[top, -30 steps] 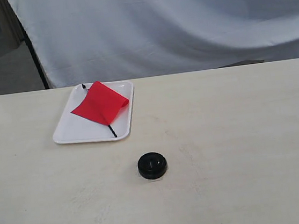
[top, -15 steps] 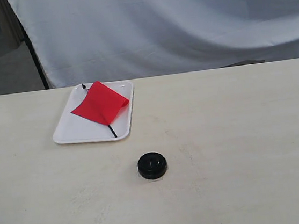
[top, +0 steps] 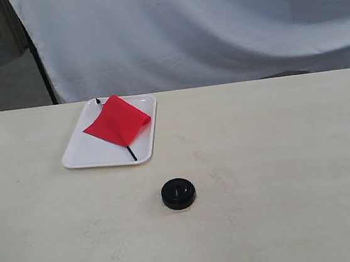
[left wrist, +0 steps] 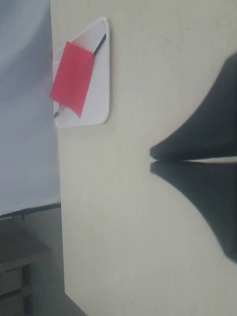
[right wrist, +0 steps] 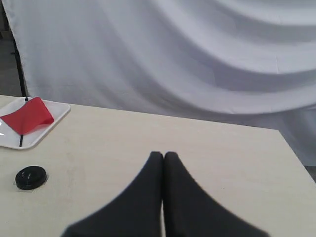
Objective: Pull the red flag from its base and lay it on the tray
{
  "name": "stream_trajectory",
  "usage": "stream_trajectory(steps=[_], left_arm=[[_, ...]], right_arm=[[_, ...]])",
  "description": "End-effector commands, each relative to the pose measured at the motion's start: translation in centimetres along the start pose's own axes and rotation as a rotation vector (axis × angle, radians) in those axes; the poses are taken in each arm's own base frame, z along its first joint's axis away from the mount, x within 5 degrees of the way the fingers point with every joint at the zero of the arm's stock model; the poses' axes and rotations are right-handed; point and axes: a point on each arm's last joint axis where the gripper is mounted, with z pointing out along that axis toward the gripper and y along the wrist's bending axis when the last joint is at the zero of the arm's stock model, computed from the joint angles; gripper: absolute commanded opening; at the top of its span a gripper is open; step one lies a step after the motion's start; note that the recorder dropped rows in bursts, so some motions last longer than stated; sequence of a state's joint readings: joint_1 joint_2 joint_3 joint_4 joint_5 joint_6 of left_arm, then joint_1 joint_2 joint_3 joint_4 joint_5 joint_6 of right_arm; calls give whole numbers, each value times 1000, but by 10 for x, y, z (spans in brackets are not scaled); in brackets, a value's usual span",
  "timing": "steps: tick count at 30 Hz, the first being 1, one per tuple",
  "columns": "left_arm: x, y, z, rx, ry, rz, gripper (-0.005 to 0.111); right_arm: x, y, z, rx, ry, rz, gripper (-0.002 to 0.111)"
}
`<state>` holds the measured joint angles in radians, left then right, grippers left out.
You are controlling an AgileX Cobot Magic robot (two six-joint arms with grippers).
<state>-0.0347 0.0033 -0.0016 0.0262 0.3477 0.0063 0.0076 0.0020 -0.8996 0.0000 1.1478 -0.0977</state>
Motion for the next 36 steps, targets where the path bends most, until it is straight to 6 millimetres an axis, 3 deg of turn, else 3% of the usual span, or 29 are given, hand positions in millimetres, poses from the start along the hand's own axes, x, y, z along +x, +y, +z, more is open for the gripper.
stream_trajectory(steps=[1,11,18,27,36], left_arm=[[0,0,0,-3,-6,-4,0],[0,0,0,-3,-6,-4,0],[0,0,0,-3,-6,-4,0],[0,0,0,-3,-6,-4,0],[0,0,0,-3,-6,-4,0]], right_arm=[[10,0,20,12,16,-10,-1],[47,5,83,4,-12,-5,-1],[72,7,113,11,-82,-5,-1],[78,7,126,29,-265,1,-1],[93,9,135,31,-255,-11,-1]])
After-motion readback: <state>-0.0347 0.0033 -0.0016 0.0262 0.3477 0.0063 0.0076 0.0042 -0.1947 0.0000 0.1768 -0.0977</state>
